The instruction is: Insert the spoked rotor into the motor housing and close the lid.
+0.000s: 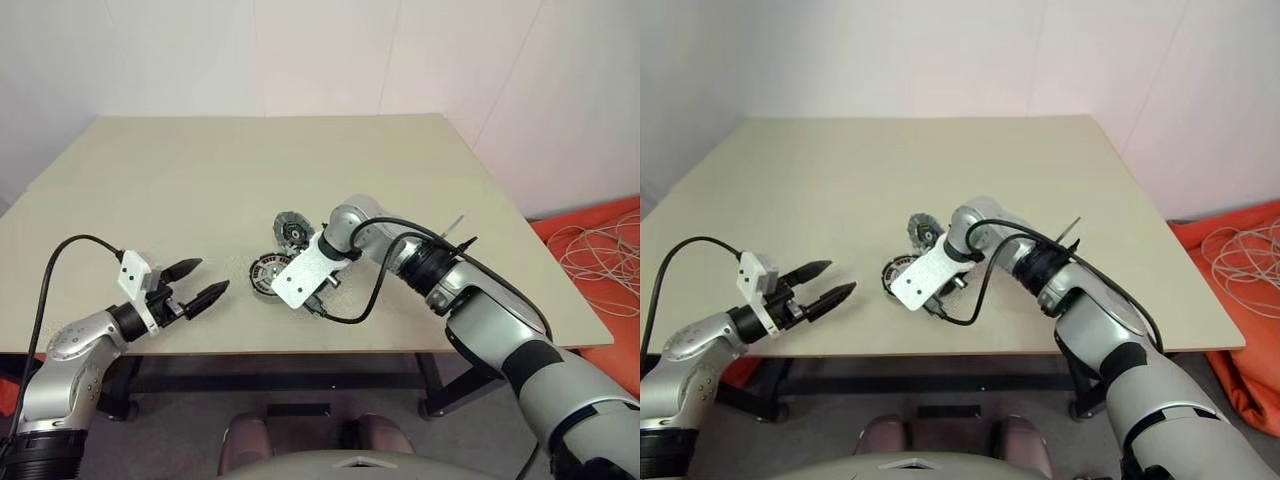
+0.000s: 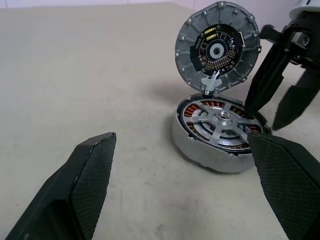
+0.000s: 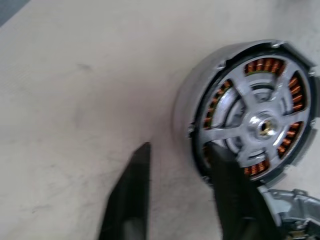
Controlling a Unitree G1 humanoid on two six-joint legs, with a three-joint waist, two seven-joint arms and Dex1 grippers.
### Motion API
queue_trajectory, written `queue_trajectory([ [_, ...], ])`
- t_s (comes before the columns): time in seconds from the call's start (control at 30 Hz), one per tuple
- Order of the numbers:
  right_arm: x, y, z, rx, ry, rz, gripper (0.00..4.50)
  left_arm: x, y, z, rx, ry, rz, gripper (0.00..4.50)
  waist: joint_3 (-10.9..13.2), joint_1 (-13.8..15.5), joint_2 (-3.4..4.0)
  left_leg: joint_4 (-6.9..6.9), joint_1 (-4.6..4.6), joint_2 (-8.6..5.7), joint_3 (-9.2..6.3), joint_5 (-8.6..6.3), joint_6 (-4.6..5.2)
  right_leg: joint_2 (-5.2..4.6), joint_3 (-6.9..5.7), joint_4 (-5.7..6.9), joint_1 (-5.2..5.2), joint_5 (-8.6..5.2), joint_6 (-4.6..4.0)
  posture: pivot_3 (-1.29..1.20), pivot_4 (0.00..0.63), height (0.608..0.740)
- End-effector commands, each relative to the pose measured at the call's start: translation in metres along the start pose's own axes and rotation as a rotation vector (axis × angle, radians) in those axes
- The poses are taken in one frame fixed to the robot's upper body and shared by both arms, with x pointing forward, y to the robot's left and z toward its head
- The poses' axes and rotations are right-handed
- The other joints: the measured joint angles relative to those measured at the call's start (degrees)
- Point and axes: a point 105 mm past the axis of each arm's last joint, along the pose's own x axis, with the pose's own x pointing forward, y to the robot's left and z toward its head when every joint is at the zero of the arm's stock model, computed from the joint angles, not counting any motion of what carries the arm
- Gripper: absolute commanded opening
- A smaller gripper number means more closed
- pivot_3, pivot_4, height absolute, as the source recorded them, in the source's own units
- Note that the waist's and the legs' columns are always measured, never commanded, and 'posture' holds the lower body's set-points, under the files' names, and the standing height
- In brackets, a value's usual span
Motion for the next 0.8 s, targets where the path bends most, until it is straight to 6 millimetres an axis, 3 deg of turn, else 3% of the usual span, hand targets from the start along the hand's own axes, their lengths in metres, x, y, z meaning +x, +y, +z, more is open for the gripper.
queue_trajectory([
  [0.03, -0.001, -0.002, -0.002, 0.01, 0.017, -0.005, 0.73, -0.001, 0.004, 0.012, 0.047, -0.039, 0.005, 4.5, 0.0, 0.0, -0.01, 0.0, 0.0, 0.0, 0.0, 0.0, 0.0, 0.0, 0.0, 0.0, 0.0, 0.0, 0.0, 0.0, 0.0, 0.74],
  [0.07, 0.0, -0.003, -0.002, 0.016, 0.017, -0.008, 0.32, -0.001, 0.004, 0.012, 0.047, -0.04, 0.005, 4.5, 0.0, 0.0, -0.04, 0.0, 0.0, 0.0, 0.0, 0.0, 0.0, 0.0, 0.0, 0.0, 0.02, 0.01, -0.01, 0.0, 0.0, 0.74],
  [0.13, 0.001, -0.006, -0.002, 0.056, 0.016, -0.03, 0.0, 0.0, 0.005, 0.011, 0.048, -0.041, 0.005, 4.5, 0.0, -0.1, -0.05, -0.01, 0.0, 0.02, 0.0, 0.0, 0.01, 0.01, 0.0, 0.0, 0.09, -0.01, 0.01, 0.0, 0.0, 0.74],
  [0.37, -0.007, -0.029, 0.01, 0.454, -0.062, -0.21, 0.0, 0.001, 0.007, 0.009, 0.053, -0.045, 0.01, 4.5, 0.0, -0.3, -0.02, -0.02, 0.17, 0.14, -0.02, 0.03, -0.06, 0.21, 0.07, 0.02, 0.15, -0.03, 0.05, 0.0, 0.0, 0.74],
  [0.6, -0.01, -0.016, 0.017, 0.684, -0.109, -0.165, 0.0, 0.004, 0.01, 0.007, 0.055, -0.045, 0.009, 4.5, 0.0, 0.4, -0.01, 0.0, 0.27, 0.14, -0.03, 0.08, -0.13, 0.23, 0.09, 0.0, 0.1, -0.03, 0.06, 0.0, 0.0, 0.74],
  [0.73, -0.009, -0.019, 0.024, 0.781, -0.152, -0.144, 0.0, 0.007, 0.01, 0.007, 0.057, -0.046, 0.007, 4.5, 0.0, 0.6, -0.02, -0.01, 0.25, 0.12, -0.03, 0.08, -0.13, 0.22, 0.13, 0.0, 0.09, -0.02, 0.04, 0.0, 0.0, 0.74],
  [0.8, -0.011, -0.022, 0.03, 0.812, -0.176, -0.129, 0.72, 0.007, 0.01, 0.006, 0.058, -0.045, 0.006, 4.5, 0.0, 0.5, -0.02, -0.06, 0.22, 0.1, -0.03, 0.07, -0.12, 0.22, 0.14, 0.0, 0.08, 0.0, 0.01, 0.0, 0.0, 0.74],
])
